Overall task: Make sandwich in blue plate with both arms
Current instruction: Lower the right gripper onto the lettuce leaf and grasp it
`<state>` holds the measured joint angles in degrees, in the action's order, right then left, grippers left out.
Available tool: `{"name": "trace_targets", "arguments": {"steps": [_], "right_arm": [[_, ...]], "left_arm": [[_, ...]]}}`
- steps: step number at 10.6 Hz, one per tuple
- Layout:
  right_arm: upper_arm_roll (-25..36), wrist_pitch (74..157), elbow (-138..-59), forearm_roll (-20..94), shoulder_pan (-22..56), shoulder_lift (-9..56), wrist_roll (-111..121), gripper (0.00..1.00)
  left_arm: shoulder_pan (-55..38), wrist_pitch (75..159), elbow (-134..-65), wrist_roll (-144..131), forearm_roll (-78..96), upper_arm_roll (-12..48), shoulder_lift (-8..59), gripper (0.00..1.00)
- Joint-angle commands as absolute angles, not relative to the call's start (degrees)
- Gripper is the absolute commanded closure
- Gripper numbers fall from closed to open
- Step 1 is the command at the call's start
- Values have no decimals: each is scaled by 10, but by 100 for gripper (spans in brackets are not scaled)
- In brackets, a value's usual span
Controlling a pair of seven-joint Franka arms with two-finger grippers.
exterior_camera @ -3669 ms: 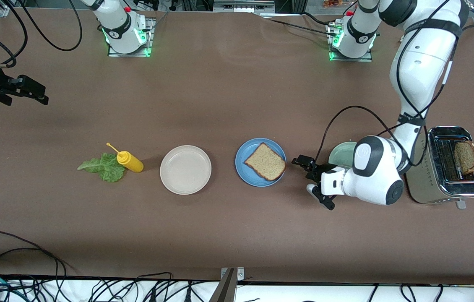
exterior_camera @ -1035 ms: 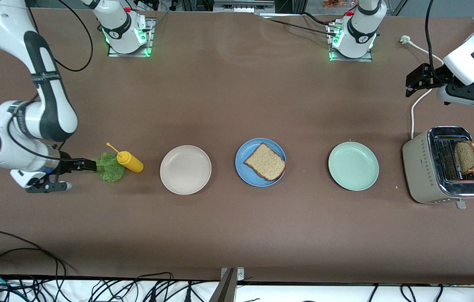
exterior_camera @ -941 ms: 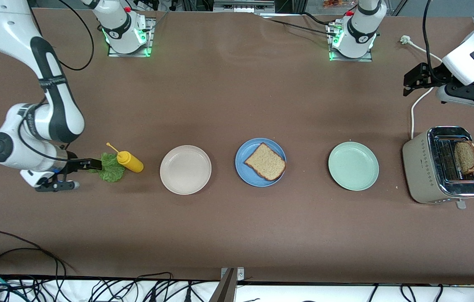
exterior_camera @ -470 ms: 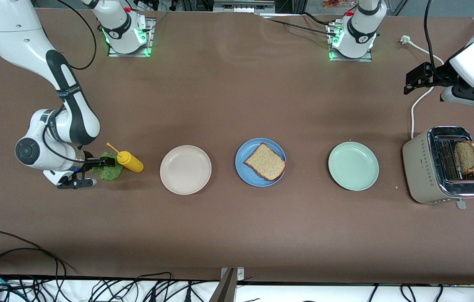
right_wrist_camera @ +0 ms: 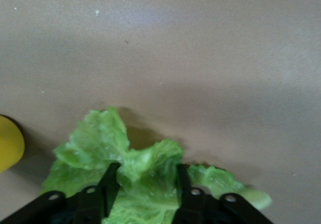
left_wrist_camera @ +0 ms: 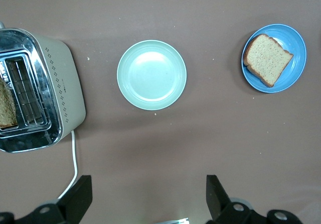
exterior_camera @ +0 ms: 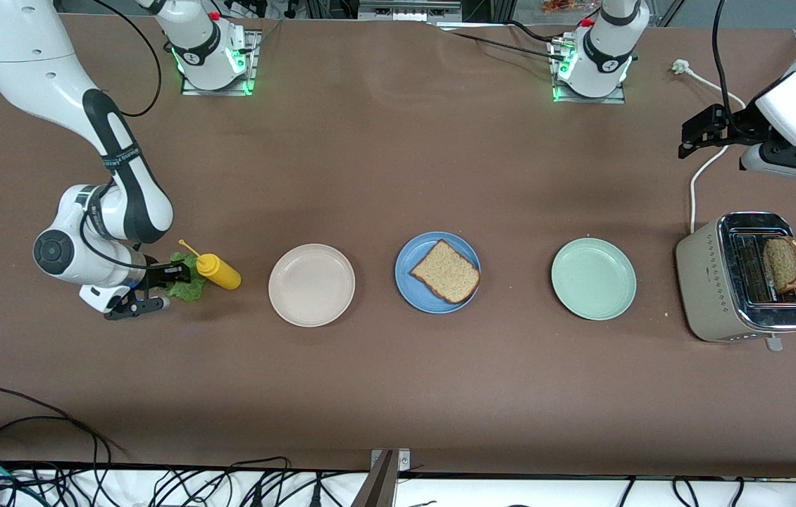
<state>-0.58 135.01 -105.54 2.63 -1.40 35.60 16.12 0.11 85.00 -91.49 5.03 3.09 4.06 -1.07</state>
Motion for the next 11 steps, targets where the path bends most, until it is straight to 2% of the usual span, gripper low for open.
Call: {"name": "trace_targets", "arguments": {"steps": [1, 4, 11], "right_arm": [[-9, 1367, -1063, 36, -17, 359, 189, 100], [-11, 1356, -1060, 36, -16, 339, 185, 100], [-39, 1180, -1059, 39, -5, 170, 183, 100]], "left_arm": [[5, 834, -896, 51, 42, 40, -3, 0], [5, 833, -896, 51, 42, 40, -3, 0], [11, 833, -896, 51, 43, 40, -2, 0]]}}
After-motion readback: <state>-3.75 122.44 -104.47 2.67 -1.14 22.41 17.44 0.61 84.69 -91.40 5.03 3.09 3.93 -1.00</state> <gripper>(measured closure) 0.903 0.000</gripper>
